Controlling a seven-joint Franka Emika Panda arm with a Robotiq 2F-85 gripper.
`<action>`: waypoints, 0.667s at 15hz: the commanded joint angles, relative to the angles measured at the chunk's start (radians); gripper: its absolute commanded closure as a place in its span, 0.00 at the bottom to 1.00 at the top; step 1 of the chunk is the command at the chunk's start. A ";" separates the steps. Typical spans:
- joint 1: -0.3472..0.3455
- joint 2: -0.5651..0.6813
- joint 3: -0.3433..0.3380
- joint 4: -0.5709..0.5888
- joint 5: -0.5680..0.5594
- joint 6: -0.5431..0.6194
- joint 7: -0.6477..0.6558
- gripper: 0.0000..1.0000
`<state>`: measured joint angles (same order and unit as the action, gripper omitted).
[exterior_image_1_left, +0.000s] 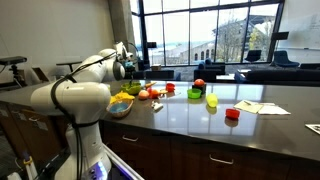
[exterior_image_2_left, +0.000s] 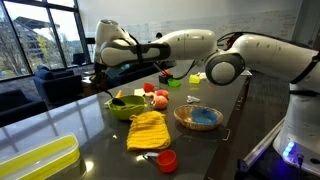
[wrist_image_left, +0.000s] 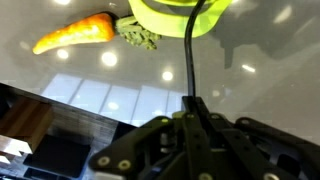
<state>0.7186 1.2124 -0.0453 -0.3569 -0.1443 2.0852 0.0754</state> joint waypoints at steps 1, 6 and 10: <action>-0.050 0.010 0.016 -0.003 0.030 0.118 0.102 0.99; -0.118 0.070 0.084 0.021 0.096 0.336 0.051 0.99; -0.135 0.082 0.116 -0.001 0.118 0.429 0.017 0.99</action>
<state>0.5933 1.2767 0.0400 -0.3713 -0.0473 2.4633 0.1328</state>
